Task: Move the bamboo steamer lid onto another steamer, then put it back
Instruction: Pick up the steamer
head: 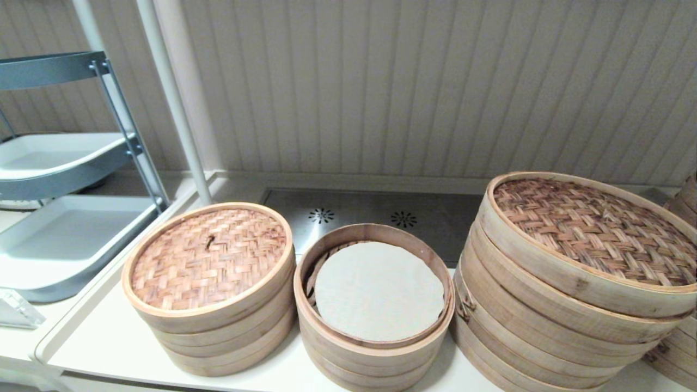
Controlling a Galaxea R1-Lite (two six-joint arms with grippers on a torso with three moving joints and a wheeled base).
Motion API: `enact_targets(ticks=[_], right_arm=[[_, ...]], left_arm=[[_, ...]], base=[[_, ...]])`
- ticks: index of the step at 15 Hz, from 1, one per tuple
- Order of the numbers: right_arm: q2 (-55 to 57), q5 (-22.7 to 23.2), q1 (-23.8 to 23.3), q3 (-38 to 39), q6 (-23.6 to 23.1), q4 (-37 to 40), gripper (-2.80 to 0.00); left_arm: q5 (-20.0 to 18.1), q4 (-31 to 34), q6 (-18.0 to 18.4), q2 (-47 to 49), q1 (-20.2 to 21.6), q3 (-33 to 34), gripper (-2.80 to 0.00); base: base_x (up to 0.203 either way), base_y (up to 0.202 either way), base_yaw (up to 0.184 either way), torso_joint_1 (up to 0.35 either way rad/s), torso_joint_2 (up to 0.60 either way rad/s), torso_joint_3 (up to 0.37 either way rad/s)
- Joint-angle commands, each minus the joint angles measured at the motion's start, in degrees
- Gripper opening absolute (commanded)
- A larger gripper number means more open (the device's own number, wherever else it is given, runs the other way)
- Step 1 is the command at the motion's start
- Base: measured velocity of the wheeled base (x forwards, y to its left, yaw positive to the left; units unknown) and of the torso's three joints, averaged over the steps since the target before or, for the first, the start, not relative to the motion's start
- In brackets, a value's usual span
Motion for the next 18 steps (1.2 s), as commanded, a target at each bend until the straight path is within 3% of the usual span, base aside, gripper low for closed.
enact_targets(ticks=[1,4,8,12,18], right_arm=[[0.0,0.0,0.0,1.4,0.0,0.0,-2.80],[0.0,0.0,0.0,1.4,0.0,-0.1,-2.80],[0.0,0.1,0.0,1.4,0.0,-0.1,-2.80],[0.0,0.1,0.0,1.4,0.0,-0.1,-2.80],[0.1,0.1,0.0,1.4,0.0,-0.1,-2.80]], left_arm=[[-0.2,3.4,0.0,5.0,0.0,-6.8,-2.80],[-1.2,5.1,0.1,14.6,0.0,-13.7,-2.80],[-5.6,7.4,-0.1,32.7,0.0,-25.8,-2.80],[-10.6,14.0,-0.4,50.6,0.0,-40.9,-2.80],[-15.4,26.0,-1.6,64.9,-0.5,-55.9,-2.80]], base=[[0.000,0.000,0.000,0.000,0.00,0.000],[0.000,0.000,0.000,0.000,0.00,0.000],[0.000,0.000,0.000,0.000,0.00,0.000],[0.000,0.000,0.000,0.000,0.00,0.000],[0.000,0.000,0.000,0.000,0.00,0.000]])
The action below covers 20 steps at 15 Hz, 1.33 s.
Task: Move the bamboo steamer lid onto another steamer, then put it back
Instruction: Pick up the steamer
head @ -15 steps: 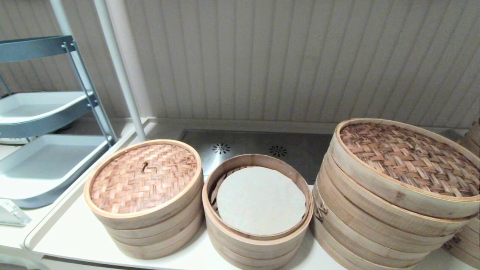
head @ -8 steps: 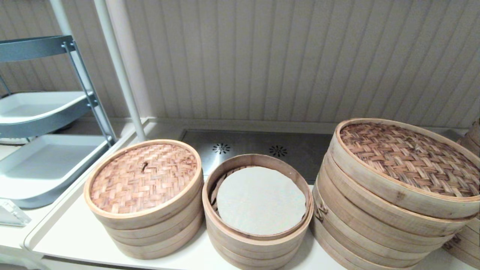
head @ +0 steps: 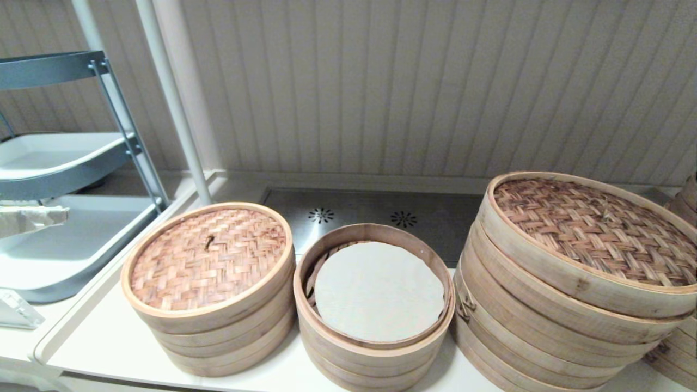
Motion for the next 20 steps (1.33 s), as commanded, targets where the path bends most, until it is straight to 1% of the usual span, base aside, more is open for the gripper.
enact_targets(ticks=[1,2,4,8,10,11,12,14,16,17,18,20], right_arm=[[0.1,0.0,0.0,1.4,0.0,0.0,-2.80],[0.1,0.0,0.0,1.4,0.0,0.0,-2.80],[0.0,0.0,0.0,1.4,0.0,0.0,-2.80],[0.1,0.0,0.0,1.4,0.0,0.0,-2.80],[0.1,0.0,0.0,1.4,0.0,0.0,-2.80],[0.0,0.0,0.0,1.4,0.0,0.0,-2.80],[0.1,0.0,0.0,1.3,0.0,0.0,-2.80],[0.1,0.0,0.0,1.4,0.0,0.0,-2.80],[0.0,0.0,0.0,1.4,0.0,0.0,-2.80],[0.0,0.0,0.0,1.4,0.0,0.0,-2.80],[0.1,0.0,0.0,1.4,0.0,0.0,-2.80],[0.1,0.0,0.0,1.4,0.0,0.0,-2.80]], left_arm=[[-0.5,3.0,-0.9,7.5,-0.9,-4.4,-2.80],[-0.6,4.6,-1.6,9.3,-1.7,-5.9,-2.80],[-0.3,5.7,-2.2,13.3,-2.9,-6.9,-2.80],[1.5,5.4,-2.4,21.4,-3.8,-6.6,-2.80],[2.7,5.0,-2.4,23.2,-4.6,-6.3,-2.80],[4.9,5.0,-2.5,24.8,-6.4,-6.1,-2.80],[7.9,5.0,-2.9,26.1,-8.6,-5.9,-2.80],[12.0,4.3,-5.5,28.3,-12.0,-6.8,-2.80],[15.6,3.4,-6.1,30.0,-13.7,-7.7,-2.80],[16.5,3.0,-6.2,30.7,-13.8,-8.0,-2.80],[16.7,2.7,-6.1,31.0,-13.8,-8.1,0.00],[16.8,1.5,-6.2,31.5,-13.7,-8.1,0.00]], base=[[0.000,0.000,0.000,0.000,0.00,0.000],[0.000,0.000,0.000,0.000,0.00,0.000],[0.000,0.000,0.000,0.000,0.00,0.000],[0.000,0.000,0.000,0.000,0.00,0.000],[0.000,0.000,0.000,0.000,0.00,0.000],[0.000,0.000,0.000,0.000,0.00,0.000],[0.000,0.000,0.000,0.000,0.00,0.000],[0.000,0.000,0.000,0.000,0.00,0.000],[0.000,0.000,0.000,0.000,0.00,0.000],[0.000,0.000,0.000,0.000,0.00,0.000],[0.000,0.000,0.000,0.000,0.00,0.000],[0.000,0.000,0.000,0.000,0.00,0.000]])
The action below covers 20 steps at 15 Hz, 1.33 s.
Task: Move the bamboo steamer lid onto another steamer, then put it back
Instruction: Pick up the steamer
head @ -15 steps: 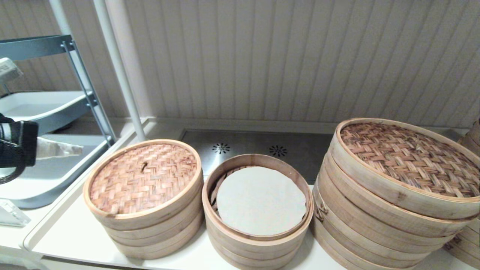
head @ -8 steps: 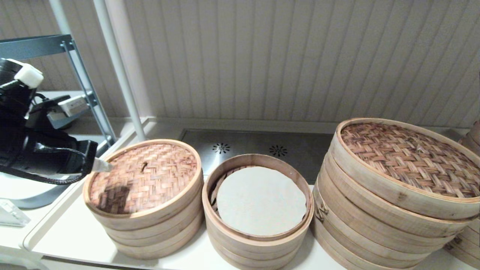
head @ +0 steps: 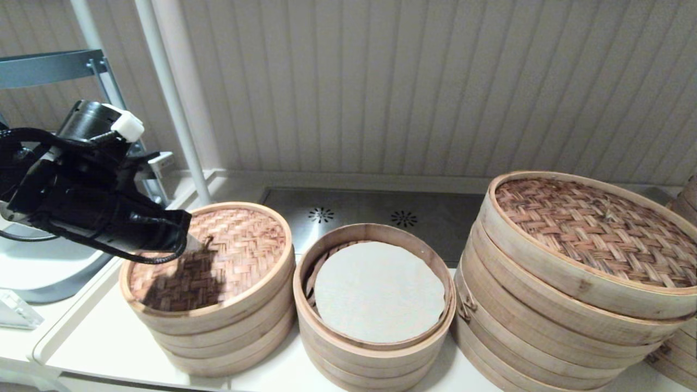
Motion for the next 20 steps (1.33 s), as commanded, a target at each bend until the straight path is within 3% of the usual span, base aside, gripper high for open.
enact_targets(ticks=[1,20], right_arm=[[0.0,0.0,0.0,1.4,0.0,0.0,-2.80],[0.1,0.0,0.0,1.4,0.0,0.0,-2.80]], left_arm=[[0.2,-0.7,-0.2,1.3,-0.1,0.0,0.00],[1.3,-3.2,-0.3,6.7,-0.8,-1.8,0.00]], base=[[0.000,0.000,0.000,0.000,0.00,0.000],[0.000,0.000,0.000,0.000,0.00,0.000]])
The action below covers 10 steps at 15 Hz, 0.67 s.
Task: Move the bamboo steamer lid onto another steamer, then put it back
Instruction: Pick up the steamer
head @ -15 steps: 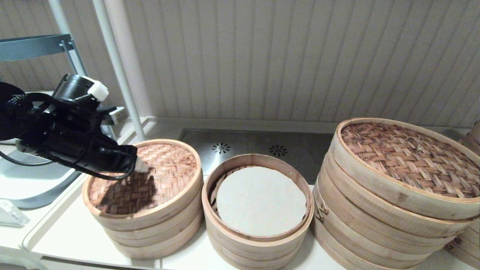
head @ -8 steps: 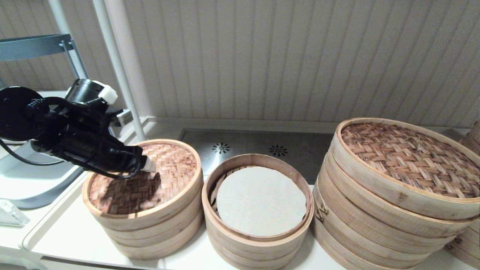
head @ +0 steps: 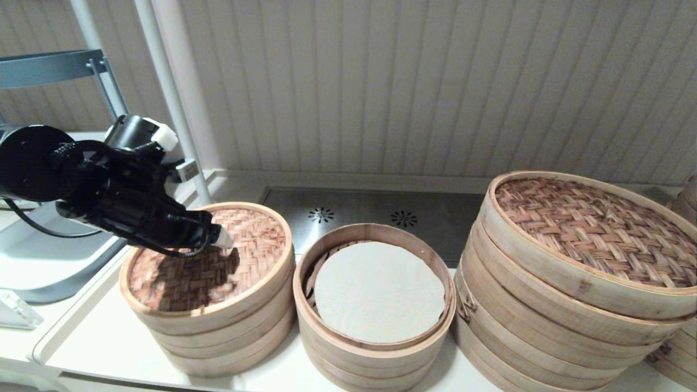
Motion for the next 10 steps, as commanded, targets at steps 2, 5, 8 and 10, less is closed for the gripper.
enact_targets(ticks=[2,5,8,10], right_arm=[[0.1,0.0,0.0,1.4,0.0,0.0,-2.80],[0.1,0.0,0.0,1.4,0.0,0.0,-2.80],[0.1,0.0,0.0,1.4,0.0,0.0,-2.80],[0.0,0.0,0.0,1.4,0.0,0.0,-2.80]], left_arm=[[0.2,0.2,-0.6,0.4,-0.3,0.0,0.00],[1.9,0.2,-1.6,1.2,-0.7,0.0,0.00],[2.1,0.2,-1.8,1.2,-0.7,-0.4,0.00],[2.3,0.2,-2.2,1.2,-1.1,-0.3,-2.80]], base=[[0.000,0.000,0.000,0.000,0.00,0.000],[0.000,0.000,0.000,0.000,0.00,0.000],[0.000,0.000,0.000,0.000,0.00,0.000],[0.000,0.000,0.000,0.000,0.00,0.000]])
